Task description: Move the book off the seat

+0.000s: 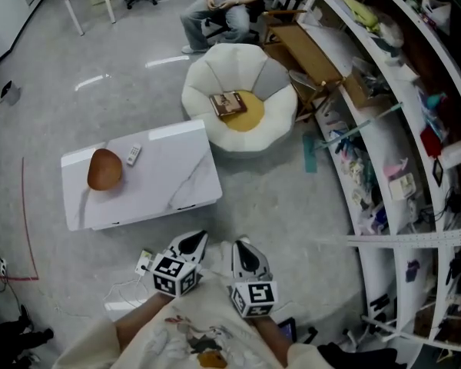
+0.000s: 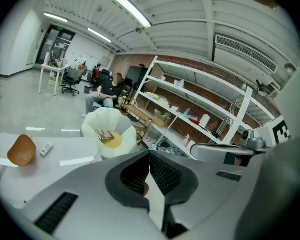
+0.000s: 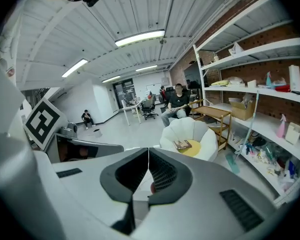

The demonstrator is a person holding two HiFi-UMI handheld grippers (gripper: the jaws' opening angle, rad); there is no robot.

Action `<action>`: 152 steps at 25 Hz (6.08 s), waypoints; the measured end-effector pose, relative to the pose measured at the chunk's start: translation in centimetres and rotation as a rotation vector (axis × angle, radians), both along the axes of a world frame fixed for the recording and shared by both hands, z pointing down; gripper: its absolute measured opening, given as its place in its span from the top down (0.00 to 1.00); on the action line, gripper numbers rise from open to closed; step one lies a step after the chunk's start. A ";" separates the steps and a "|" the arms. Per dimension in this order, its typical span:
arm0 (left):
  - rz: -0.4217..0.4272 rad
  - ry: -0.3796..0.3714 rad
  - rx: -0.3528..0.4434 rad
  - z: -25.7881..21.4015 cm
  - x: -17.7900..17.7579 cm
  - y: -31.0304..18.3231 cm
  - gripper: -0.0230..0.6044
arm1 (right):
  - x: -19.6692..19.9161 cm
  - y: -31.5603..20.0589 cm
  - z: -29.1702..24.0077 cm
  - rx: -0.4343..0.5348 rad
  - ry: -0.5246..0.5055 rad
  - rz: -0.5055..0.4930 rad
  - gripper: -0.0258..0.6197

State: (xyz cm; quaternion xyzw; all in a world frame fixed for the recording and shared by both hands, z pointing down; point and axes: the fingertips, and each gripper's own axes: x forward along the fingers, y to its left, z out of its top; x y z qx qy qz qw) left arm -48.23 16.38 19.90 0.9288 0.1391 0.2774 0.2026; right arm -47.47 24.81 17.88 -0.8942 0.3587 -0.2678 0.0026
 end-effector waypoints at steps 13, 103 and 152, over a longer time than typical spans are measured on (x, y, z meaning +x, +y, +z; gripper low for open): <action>-0.055 -0.023 -0.009 1.2 7.3 -0.4 0.94 | 7.6 -0.7 0.9 0.029 -0.023 -0.063 0.95; -0.501 -0.282 -0.133 20.9 61.7 -18.9 0.94 | 68.5 -20.5 24.9 0.234 -0.708 -0.414 0.94; -0.549 -0.406 -0.061 52.4 68.7 -17.2 0.77 | 74.3 -23.9 59.1 0.543 -1.142 -0.098 0.39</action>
